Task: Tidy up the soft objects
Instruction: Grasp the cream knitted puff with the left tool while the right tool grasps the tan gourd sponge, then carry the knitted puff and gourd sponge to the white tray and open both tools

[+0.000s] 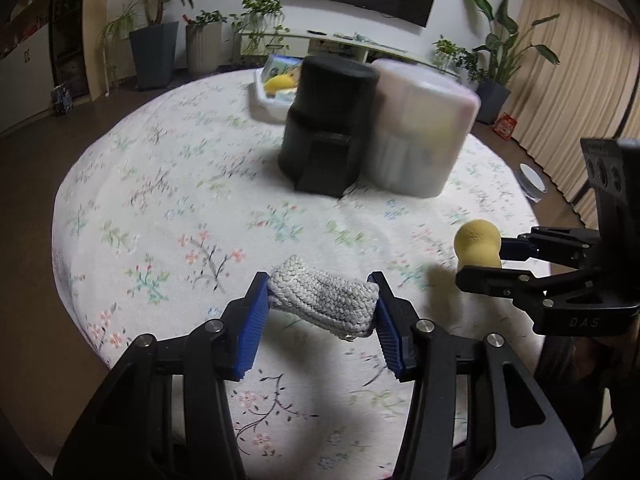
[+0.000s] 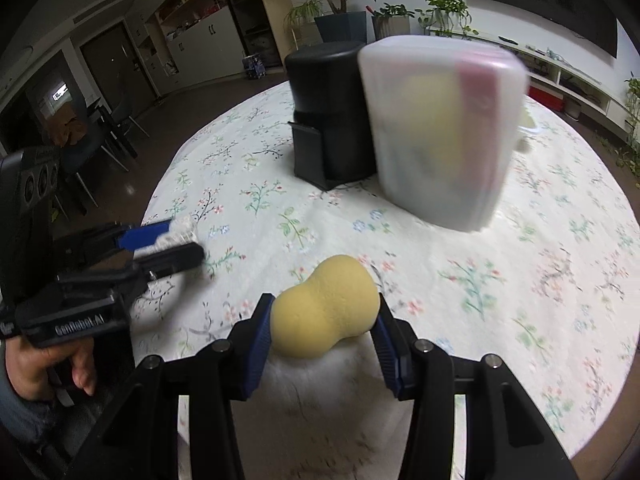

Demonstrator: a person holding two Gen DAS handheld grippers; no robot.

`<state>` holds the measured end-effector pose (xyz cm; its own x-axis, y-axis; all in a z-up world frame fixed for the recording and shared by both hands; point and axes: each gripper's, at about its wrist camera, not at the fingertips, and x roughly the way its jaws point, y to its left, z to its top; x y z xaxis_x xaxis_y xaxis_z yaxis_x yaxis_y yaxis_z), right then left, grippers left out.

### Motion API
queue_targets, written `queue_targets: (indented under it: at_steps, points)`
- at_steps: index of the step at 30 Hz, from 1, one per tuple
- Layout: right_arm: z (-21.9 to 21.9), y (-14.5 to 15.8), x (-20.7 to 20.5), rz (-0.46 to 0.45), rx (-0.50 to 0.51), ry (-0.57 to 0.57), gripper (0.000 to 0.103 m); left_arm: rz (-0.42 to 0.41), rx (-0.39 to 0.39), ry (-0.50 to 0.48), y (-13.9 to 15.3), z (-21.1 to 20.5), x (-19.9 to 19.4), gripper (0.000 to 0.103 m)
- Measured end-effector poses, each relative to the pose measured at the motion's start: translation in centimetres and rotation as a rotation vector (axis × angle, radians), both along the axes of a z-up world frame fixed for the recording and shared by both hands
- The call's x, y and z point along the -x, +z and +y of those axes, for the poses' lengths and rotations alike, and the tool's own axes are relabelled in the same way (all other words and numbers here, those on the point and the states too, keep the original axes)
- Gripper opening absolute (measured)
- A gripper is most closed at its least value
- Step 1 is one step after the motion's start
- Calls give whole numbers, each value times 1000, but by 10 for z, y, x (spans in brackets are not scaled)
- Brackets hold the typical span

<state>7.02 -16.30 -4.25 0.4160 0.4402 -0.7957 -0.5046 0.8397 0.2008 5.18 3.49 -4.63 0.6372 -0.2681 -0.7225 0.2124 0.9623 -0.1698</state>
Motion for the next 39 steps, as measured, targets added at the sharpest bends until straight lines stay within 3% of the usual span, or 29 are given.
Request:
queue_targets:
  at_steps: [6,12,19,23,28,32,39]
  points:
    - [-43,18,-2,-10,13,-62,50,8,49,-61,25,-4,-5,47]
    - [-90,47,-25,-54,35,-134,50,-67,10,-77,69,4,-29,47]
    - [-114,102,-87,-161,112,-145,50,-133,-41,-96,121,17,-102,47]
    - [-117,122,-139,-168,137,-139,50,-125,-65,-118,139,20,-159,47]
    - [-102,130,-203,-155,151,-107,50,-93,-130,-190,135,1,-218,47]
    - [-81,124,-246,-134,163,-64,50,-47,-135,-246,118,-15,-261,47]
    - [-37,86,-307,-80,206,18,50,23,-161,-383,71,-55,-310,47]
